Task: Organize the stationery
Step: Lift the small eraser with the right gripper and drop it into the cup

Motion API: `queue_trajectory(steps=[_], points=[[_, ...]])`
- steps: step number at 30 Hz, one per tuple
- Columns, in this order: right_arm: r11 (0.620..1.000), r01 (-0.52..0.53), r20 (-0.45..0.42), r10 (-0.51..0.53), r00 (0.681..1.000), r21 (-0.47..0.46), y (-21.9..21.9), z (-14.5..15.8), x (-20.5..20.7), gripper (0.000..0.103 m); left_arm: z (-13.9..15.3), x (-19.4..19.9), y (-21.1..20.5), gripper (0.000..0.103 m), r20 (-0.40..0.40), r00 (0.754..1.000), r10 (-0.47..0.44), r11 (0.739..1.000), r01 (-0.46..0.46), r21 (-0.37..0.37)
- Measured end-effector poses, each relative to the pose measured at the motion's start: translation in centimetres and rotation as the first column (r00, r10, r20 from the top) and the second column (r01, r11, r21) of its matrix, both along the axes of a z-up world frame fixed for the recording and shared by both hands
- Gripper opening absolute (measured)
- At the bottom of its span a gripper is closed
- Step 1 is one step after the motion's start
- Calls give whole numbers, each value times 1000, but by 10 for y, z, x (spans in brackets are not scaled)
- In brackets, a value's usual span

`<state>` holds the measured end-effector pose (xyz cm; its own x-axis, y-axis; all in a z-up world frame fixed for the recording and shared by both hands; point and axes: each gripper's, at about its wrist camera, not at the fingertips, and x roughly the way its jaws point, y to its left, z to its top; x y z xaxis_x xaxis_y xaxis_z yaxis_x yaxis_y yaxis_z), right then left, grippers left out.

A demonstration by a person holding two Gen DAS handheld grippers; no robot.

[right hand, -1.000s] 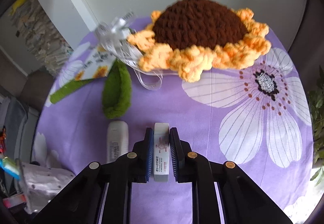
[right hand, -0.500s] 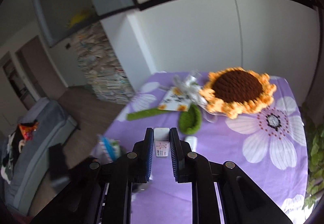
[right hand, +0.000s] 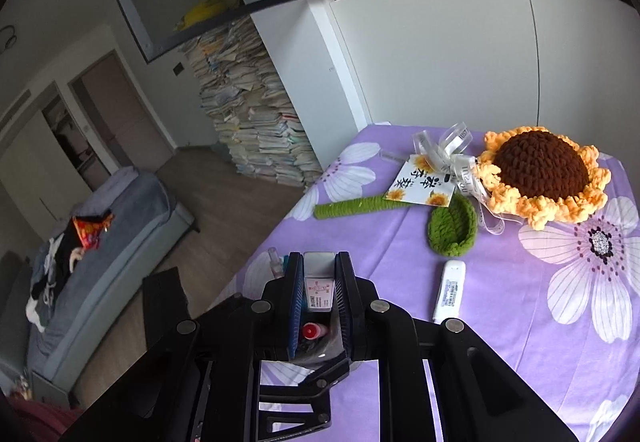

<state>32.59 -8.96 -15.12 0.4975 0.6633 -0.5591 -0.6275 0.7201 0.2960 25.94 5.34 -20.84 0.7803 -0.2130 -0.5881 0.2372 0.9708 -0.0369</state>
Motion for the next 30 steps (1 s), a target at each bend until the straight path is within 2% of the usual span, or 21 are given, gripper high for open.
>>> queue_trajectory(steps=[13,18,26,30], points=[[999,-24,-9,24,1000,-33,8,-12,0,17,0,0,-3,73,2,1000,-3,1000,3,7],[999,-35,-82,37,996,18,2,-16,7,17,0,0,-3,73,3,1000,-5,1000,5,7],[998,-65,-21,65,998,-18,10,-12,-4,17,0,1,-2,73,-1,1000,-5,1000,5,0],[998,-23,-29,25,999,60,-5,-7,3,17,0,1,-3,73,-2,1000,-4,1000,4,-2]])
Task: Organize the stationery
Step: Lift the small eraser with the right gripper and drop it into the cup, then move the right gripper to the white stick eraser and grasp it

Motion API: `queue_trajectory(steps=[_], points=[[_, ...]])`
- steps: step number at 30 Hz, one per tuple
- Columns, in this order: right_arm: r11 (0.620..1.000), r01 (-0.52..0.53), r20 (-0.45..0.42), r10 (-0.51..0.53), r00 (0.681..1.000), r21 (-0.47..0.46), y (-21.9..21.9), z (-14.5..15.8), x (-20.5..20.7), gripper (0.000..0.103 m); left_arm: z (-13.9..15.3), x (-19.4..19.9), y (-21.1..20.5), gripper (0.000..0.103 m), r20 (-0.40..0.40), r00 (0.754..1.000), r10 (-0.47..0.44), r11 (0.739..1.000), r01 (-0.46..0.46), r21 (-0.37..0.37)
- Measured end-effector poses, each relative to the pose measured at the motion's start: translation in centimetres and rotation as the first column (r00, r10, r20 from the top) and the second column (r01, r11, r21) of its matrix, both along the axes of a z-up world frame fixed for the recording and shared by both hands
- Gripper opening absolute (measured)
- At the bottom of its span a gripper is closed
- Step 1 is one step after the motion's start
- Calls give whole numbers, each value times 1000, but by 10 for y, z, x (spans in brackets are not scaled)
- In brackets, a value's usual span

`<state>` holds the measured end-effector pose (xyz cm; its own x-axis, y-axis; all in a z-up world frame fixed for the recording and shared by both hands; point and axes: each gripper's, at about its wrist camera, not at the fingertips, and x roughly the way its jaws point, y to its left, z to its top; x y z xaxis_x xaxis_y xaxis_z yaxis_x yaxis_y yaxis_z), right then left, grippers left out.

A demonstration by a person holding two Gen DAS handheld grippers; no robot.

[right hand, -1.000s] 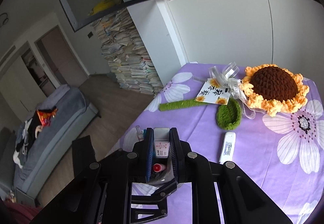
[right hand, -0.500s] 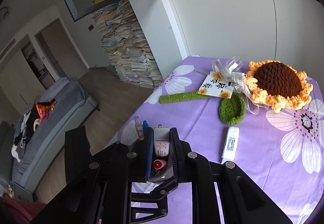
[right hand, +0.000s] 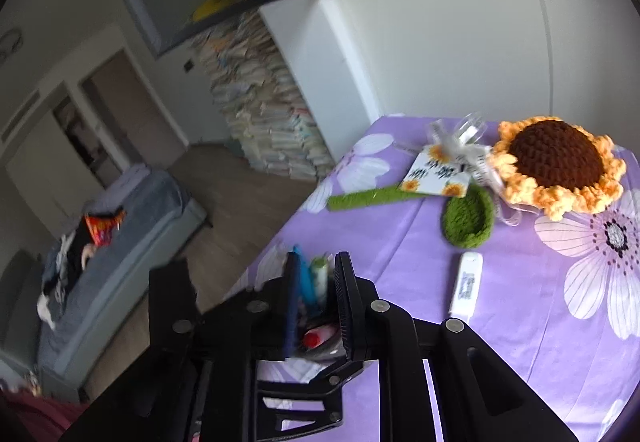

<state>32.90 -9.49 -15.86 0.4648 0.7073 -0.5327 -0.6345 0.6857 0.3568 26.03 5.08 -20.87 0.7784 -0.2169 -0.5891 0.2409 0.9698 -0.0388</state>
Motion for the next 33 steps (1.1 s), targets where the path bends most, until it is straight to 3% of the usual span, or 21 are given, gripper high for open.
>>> queue_trajectory(steps=[2,5,9,12,14,17,24,25,27,33], points=[[994,105,-5,-105,994,5,-17,2,14,17,0,0,0,73,0,1000,0,1000,0,0],[964,240,-26,-245,969,-116,-30,-10,41,17,0,0,0,73,0,1000,0,1000,0,0],[950,228,-213,-273,938,-214,-38,-52,83,17,0,0,0,73,1,1000,2,1000,-2,2],[936,190,-271,-273,923,-297,-32,-77,104,20,0,0,0,73,1,1000,1,1000,-1,3],[925,182,-266,-277,924,-333,-26,-84,109,38,0,0,-1,73,1,1000,2,1000,-2,5],[925,178,-250,-269,930,-334,-19,-86,115,51,0,0,-1,73,1,1000,2,1000,-2,5],[899,140,-209,-243,947,-414,12,-90,126,51,-1,-1,-1,73,1,1000,2,1000,-2,7],[891,137,-205,-245,948,-432,15,-92,129,49,0,-1,-1,73,0,1000,2,1000,-2,5],[879,145,-197,-258,946,-455,18,-97,134,28,0,-1,0,73,1,1000,3,1000,-3,6],[900,192,-165,-274,947,-392,-3,-83,116,27,0,-1,1,73,0,1000,2,1000,-2,0]])
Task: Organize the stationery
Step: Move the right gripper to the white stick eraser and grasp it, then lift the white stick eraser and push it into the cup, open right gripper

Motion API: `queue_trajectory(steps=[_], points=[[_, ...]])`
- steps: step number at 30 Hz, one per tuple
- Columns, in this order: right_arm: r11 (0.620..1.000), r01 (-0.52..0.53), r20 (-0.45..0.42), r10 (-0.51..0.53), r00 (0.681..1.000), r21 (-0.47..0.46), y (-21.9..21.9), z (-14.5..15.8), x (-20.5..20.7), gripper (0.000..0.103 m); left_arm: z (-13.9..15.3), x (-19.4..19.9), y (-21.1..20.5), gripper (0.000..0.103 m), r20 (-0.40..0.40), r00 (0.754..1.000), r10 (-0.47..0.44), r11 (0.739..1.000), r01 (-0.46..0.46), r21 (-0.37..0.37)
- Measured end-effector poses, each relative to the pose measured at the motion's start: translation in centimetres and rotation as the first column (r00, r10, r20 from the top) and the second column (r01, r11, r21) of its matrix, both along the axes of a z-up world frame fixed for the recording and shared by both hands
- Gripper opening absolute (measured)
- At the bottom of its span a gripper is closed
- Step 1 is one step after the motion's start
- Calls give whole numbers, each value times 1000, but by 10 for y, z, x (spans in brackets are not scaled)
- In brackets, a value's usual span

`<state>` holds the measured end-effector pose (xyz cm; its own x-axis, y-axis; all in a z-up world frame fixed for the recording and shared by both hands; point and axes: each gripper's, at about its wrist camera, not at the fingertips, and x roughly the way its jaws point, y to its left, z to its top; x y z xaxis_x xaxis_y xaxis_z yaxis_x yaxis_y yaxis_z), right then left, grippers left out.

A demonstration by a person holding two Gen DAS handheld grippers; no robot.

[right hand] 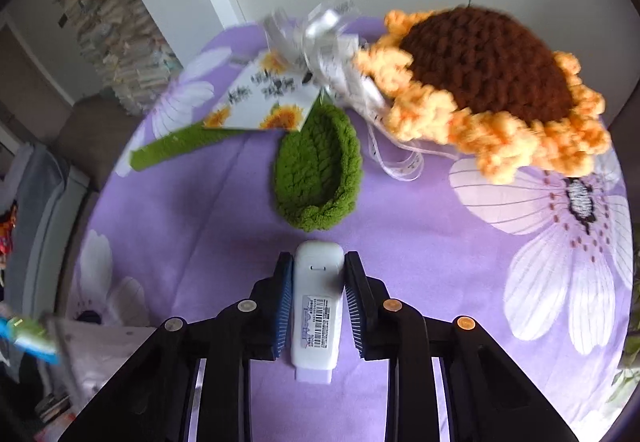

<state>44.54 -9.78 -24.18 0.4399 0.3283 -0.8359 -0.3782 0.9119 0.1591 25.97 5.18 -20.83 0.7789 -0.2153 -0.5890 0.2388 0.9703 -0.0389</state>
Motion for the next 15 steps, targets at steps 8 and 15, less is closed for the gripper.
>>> queue_trajectory(steps=[8,15], points=[[974,-113,256,60,965,196,-28,86,-85,27,0,0,-1,73,1,1000,0,1000,0,9],[928,-252,349,149,925,273,-17,120,-119,27,-1,-1,-3,73,2,1000,4,1000,-4,22]])
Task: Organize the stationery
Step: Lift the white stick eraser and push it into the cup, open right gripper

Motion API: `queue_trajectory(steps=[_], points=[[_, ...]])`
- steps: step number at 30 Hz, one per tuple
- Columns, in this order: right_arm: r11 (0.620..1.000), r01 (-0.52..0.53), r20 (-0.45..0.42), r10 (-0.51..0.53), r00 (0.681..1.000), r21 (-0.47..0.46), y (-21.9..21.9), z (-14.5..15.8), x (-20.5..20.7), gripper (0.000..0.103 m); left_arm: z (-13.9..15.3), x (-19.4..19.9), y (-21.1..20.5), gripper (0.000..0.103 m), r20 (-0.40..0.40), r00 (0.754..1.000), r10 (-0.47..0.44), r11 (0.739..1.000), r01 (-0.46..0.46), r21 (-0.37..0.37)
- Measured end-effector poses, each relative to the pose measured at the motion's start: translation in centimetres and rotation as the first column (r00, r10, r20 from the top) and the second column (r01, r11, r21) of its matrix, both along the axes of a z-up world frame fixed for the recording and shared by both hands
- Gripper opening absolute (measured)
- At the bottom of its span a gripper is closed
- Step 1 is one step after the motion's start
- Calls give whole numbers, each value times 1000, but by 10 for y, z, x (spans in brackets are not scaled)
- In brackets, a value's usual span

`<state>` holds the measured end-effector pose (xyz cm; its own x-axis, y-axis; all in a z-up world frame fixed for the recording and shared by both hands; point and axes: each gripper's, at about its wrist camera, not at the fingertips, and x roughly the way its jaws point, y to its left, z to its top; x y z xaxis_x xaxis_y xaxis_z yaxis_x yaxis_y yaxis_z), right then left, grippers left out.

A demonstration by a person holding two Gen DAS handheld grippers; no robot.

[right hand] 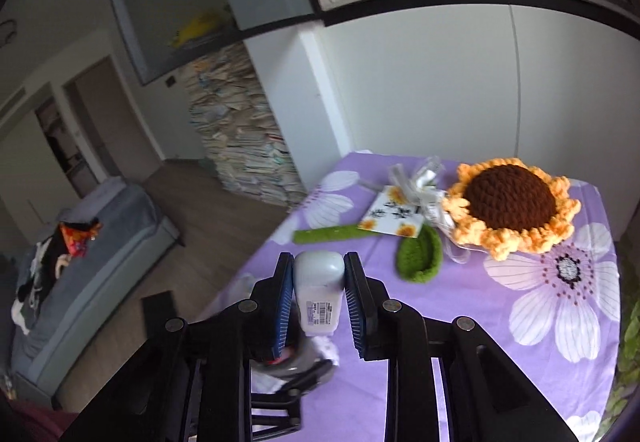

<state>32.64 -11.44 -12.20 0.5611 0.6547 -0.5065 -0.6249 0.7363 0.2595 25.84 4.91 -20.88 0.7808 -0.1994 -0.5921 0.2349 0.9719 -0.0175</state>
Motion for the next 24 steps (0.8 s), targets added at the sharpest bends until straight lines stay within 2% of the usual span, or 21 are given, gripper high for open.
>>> queue_trajectory(steps=[6,12,15,24], points=[[999,-41,16,41,999,15,14,0,-9,27,0,1,2,73,-2,1000,-2,1000,2,-10],[997,-77,-23,78,997,18,27,-9,-2,27,0,2,3,73,-4,1000,-4,1000,4,-16],[995,-98,-9,98,995,24,32,-13,-4,27,-1,2,2,73,-3,1000,-5,1000,5,-8],[993,-109,-5,109,994,-51,41,-32,-7,27,-1,2,2,73,-6,1000,-5,1000,5,-3]])
